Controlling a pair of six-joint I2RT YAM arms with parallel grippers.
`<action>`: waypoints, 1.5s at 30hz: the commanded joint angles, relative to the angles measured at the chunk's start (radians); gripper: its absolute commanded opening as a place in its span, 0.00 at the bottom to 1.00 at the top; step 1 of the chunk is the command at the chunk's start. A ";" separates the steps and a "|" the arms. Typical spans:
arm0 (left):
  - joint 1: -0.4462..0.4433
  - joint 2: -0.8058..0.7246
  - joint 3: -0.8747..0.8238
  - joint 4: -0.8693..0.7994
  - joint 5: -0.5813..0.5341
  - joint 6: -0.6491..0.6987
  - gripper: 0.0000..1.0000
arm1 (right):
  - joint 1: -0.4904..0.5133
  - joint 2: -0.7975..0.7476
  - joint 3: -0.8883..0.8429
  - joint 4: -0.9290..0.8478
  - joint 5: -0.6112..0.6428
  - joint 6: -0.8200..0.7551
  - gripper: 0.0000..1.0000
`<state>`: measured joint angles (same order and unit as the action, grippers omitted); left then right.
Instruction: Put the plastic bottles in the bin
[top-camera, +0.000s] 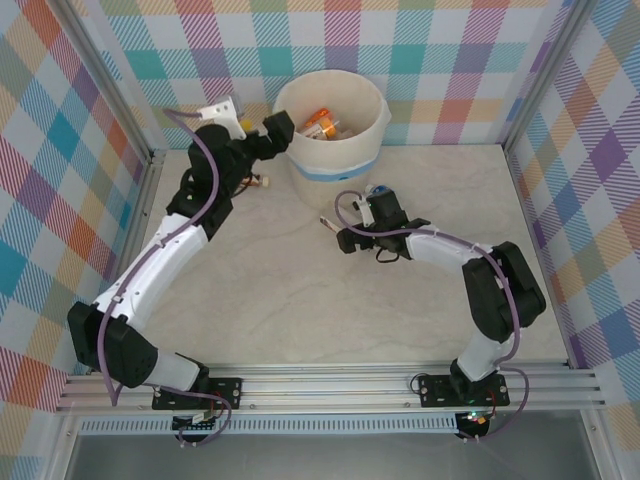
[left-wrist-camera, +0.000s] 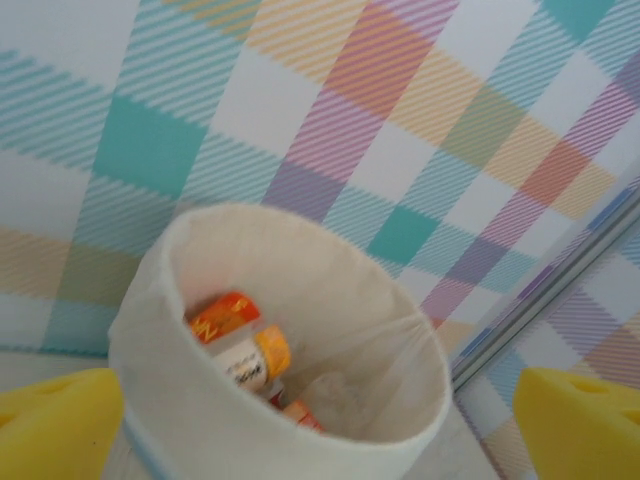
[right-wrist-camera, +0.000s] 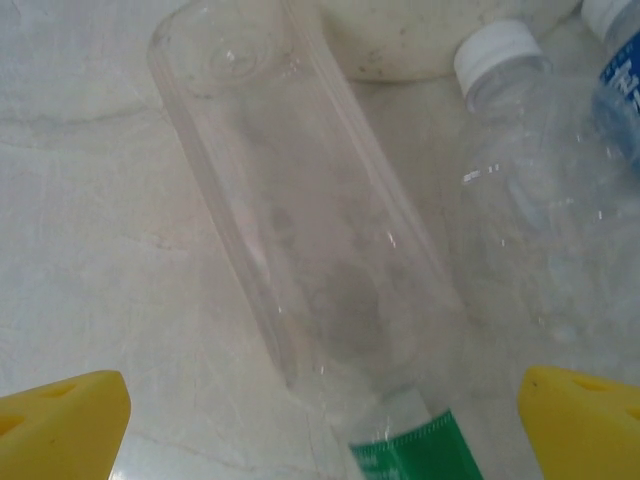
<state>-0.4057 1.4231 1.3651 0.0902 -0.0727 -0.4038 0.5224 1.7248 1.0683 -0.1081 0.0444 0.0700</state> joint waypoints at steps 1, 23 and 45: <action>-0.002 -0.031 -0.075 0.057 -0.045 -0.077 1.00 | 0.000 0.064 0.057 -0.028 0.017 -0.042 0.99; 0.129 -0.480 -0.799 -0.049 -0.036 -0.333 1.00 | 0.184 0.341 0.273 -0.066 0.171 0.181 0.81; 0.206 -0.362 -0.840 -0.052 0.071 -0.373 1.00 | 0.268 -0.158 0.001 0.038 0.070 0.249 0.42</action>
<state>-0.2123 1.0508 0.5018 0.0288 -0.0326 -0.7704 0.7815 1.6348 1.0733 -0.0952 0.1593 0.3351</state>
